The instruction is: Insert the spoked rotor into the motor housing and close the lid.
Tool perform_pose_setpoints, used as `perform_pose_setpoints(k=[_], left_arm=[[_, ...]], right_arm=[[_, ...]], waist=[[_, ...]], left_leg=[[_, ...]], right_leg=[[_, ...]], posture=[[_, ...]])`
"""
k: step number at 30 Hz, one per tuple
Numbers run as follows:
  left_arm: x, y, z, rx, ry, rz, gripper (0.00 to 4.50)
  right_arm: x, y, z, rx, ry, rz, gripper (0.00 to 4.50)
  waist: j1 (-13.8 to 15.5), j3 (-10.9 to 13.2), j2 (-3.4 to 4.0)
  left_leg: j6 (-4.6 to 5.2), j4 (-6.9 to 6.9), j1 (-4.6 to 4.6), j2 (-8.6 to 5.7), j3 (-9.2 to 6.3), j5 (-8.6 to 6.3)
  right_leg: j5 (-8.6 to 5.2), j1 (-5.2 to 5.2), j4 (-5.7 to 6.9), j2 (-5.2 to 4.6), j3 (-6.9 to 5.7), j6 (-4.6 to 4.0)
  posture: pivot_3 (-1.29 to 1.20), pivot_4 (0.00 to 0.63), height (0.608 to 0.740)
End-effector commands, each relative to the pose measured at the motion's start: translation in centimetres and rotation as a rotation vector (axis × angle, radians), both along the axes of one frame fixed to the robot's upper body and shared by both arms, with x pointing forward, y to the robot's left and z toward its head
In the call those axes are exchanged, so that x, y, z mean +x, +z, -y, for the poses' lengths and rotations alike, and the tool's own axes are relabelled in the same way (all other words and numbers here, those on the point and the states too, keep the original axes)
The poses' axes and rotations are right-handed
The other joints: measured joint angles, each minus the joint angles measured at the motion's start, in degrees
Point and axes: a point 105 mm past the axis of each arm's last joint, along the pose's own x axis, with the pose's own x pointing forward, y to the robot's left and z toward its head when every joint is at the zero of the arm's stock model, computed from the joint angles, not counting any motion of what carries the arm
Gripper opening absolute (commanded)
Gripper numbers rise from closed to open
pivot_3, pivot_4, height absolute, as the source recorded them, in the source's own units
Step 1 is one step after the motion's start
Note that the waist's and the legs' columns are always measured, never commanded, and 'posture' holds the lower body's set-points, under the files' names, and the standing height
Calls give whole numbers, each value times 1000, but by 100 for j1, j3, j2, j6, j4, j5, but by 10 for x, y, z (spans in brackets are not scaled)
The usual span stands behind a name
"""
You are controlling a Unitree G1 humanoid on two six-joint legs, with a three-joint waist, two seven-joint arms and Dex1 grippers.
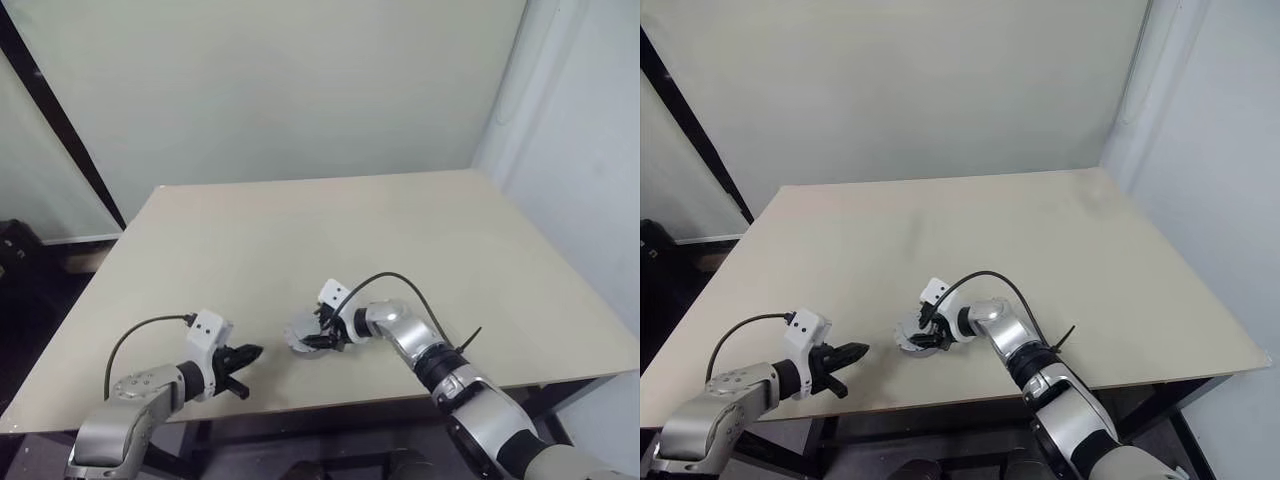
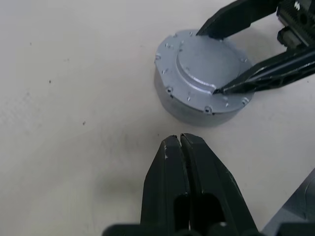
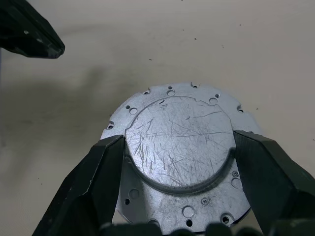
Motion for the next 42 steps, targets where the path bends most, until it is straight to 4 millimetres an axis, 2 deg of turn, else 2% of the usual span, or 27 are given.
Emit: perform_pose_setpoints(k=[1,13,29,33,42], left_arm=[[9,13,3,16,-33,59,0],[19,14,8,24,-66,77,0],[15,10,3,32,-74,54,0],[16,7,7,26,-82,51,0],[37,-16,38,-43,-109,25,0]], right_arm=[[5,16,-9,13,6,39,3249],[-2,8,-9,-69,42,33,3249],[4,2,0,-111,36,20,3249],[4,1,0,-118,46,19,3249],[3,-2,3,-132,53,13,3249]], waist=[[0,0,1],[-6,-1,1],[-5,-1,3],[-5,0,4],[1,1,12]], left_leg=[[0,0,1,0,1,0],[-9,-6,11,5,2,4],[-9,-8,31,6,2,4],[-10,-9,44,6,1,4],[-27,-5,74,3,-4,-5]], right_leg=[[0,0,0,1,0,0],[4,2,1,10,1,-6],[4,18,1,10,0,-6],[4,33,1,10,0,-7],[2,74,-4,9,-1,-7]], posture=[[0,0,740],[0,0,740],[0,0,740],[0,0,740],[0,0,740]])
